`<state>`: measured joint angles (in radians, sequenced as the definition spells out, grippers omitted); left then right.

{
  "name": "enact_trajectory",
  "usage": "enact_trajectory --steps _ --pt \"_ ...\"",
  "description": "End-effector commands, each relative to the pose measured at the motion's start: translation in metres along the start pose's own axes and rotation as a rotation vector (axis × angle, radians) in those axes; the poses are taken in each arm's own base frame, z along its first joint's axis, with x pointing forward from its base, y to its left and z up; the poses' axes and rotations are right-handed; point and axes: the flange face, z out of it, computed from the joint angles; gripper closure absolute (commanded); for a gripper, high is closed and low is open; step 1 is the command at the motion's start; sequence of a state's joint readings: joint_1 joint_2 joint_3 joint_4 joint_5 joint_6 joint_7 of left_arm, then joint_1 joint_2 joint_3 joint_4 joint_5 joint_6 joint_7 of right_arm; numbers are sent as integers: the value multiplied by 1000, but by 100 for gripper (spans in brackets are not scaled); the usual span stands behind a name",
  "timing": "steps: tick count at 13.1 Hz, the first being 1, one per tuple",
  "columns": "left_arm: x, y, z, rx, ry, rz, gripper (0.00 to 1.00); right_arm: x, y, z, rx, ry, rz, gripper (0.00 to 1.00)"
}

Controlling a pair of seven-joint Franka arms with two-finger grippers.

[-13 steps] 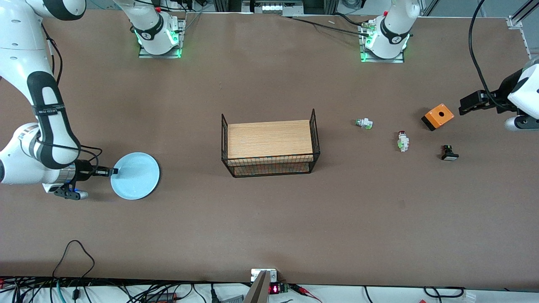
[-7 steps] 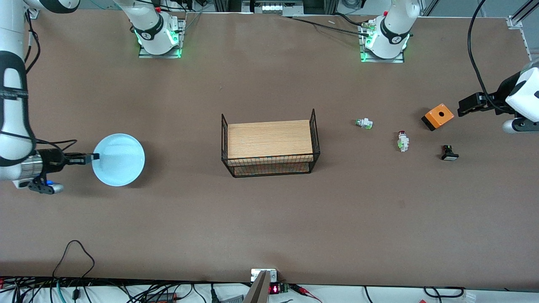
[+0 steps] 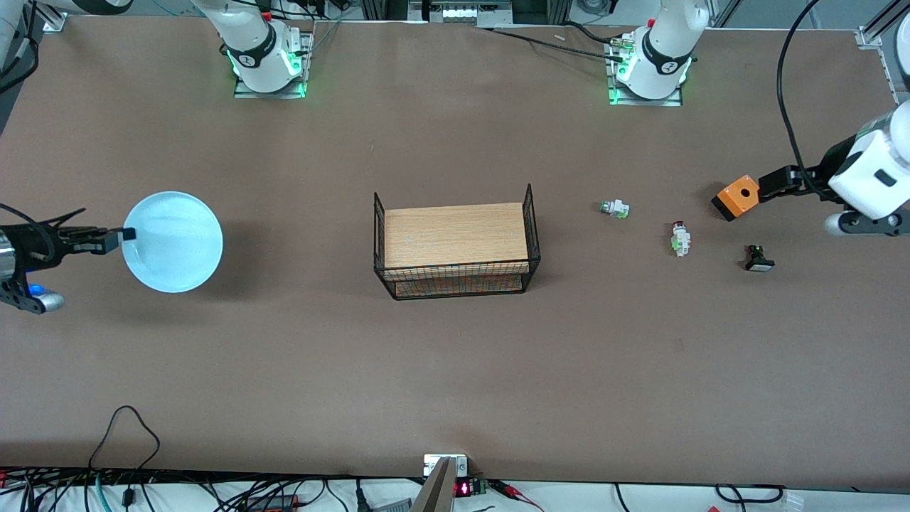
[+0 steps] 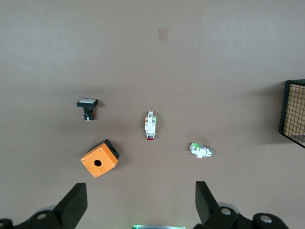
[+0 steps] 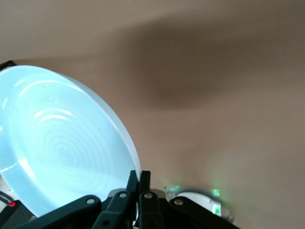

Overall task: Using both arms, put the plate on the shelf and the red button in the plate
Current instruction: 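Carry the plate with the right gripper while the left gripper reaches the button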

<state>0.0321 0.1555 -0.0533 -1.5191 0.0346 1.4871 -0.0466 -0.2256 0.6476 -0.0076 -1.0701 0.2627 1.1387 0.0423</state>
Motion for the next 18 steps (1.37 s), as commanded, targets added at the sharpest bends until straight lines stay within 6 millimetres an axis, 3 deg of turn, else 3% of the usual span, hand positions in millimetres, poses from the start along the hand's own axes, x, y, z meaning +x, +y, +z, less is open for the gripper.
enact_trajectory --steps 1,4,7,12,16,18 --pt "13 -3 14 -6 -34 20 0 -52 -75 -17 -60 -6 54 100" --pt "11 2 30 -2 -99 21 0 -98 -154 -19 -115 34 148 100" --pt "30 2 70 -4 -174 27 0 -115 -226 10 -150 28 195 100" --pt "41 4 140 -6 -216 30 0 -141 -320 39 -102 120 260 100" --pt "42 2 210 -13 -155 22 0 -173 -397 78 -99 189 267 100" --pt "42 2 228 -13 -126 23 0 -176 -427 103 -102 233 239 100"
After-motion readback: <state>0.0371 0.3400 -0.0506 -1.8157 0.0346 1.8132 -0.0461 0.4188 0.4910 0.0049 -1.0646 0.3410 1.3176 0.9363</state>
